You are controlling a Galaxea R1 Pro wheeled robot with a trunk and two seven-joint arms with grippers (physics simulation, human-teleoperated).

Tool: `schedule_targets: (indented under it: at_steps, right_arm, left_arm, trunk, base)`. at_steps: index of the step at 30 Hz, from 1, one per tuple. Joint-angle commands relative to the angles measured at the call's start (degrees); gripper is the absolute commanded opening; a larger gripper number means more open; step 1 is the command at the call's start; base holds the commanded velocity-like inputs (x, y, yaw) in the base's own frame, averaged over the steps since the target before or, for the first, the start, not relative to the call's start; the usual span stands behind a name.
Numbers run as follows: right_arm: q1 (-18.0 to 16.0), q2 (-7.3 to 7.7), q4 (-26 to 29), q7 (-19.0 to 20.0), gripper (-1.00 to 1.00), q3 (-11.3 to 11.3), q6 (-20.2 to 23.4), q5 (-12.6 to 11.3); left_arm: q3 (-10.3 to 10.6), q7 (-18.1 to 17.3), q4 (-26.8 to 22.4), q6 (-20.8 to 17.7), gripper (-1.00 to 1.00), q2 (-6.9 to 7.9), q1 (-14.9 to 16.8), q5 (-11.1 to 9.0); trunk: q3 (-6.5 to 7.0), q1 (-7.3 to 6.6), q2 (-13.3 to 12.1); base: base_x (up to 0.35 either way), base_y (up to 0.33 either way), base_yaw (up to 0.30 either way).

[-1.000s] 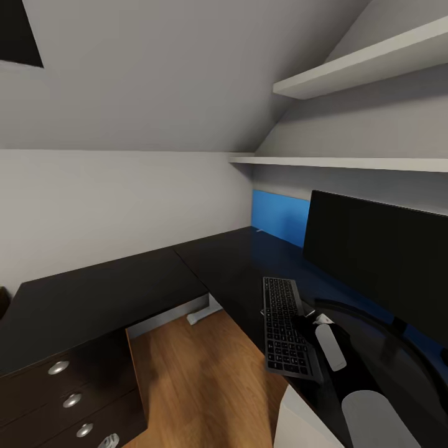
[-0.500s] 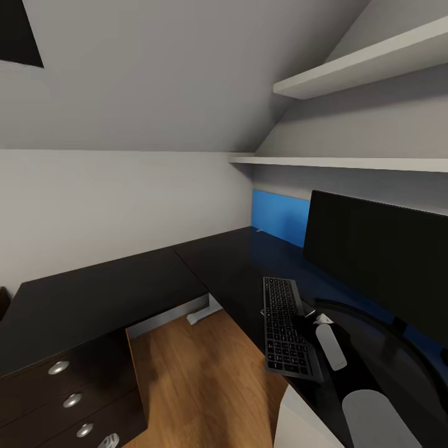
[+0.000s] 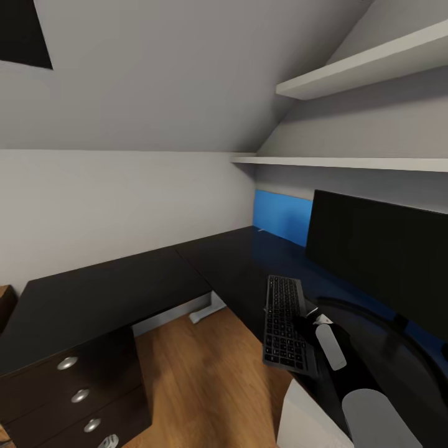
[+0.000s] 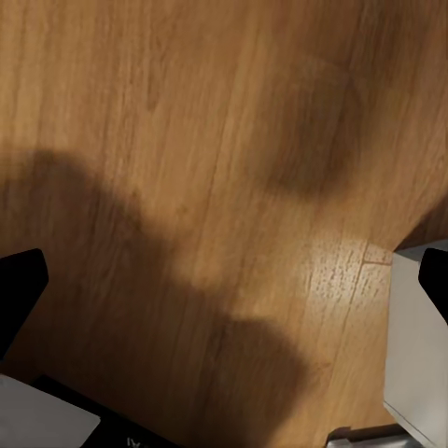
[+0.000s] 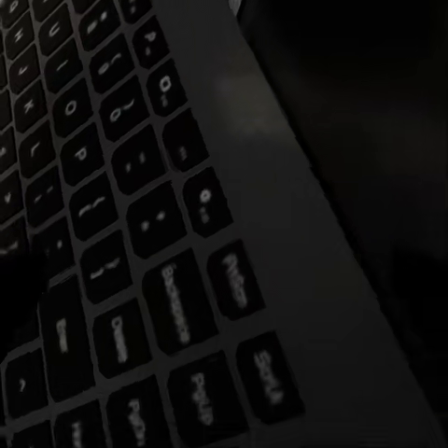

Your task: In the bedroom, organize the workspace by keeping the computer under the desk, ensuring the monitor is on the desk, placing the keyboard on the desk next to the monitor, placing the mouse on the desk next to the keyboard, moving the folder from the swivel chair onto the desk next to the mouse, stacking the notebook on top of the folder with the pen on top of the notebook, and positioning the swivel chair next to the desk.

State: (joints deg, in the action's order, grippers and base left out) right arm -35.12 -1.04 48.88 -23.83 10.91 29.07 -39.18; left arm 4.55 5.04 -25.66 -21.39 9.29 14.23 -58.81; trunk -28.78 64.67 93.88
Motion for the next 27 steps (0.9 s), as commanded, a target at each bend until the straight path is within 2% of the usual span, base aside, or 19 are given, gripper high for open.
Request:
schedule_targets:
  at_steps: [1, 18, 27]
  right_arm:
    - [-0.02, -0.06, -2.83, -0.69, 1.0, 0.16, 0.37, -0.98]
    - [-0.01, -0.1, -2.83, -0.15, 1.0, 0.16, 0.45, -1.05]
    - [-0.01, -0.09, -2.53, -0.06, 1.0, 0.16, 0.41, -0.98]
  left_arm:
    - [0.47, 0.49, -0.13, -0.05, 1.0, 0.09, 0.01, -0.6]
    - [0.46, 0.49, -0.05, -0.05, 1.0, 0.07, 0.01, -0.61]
    - [0.52, 0.49, -0.06, -0.05, 1.0, 0.04, 0.01, -0.61]
  trunk:
    - [-0.08, -0.01, 0.04]
    - [-0.08, -0.01, 0.04]
    - [-0.08, -0.01, 0.04]
  base:
    - [-0.086, 0.087, 0.0]
    - [-0.019, 0.019, 0.0]
    - [-0.079, 0.089, 0.0]
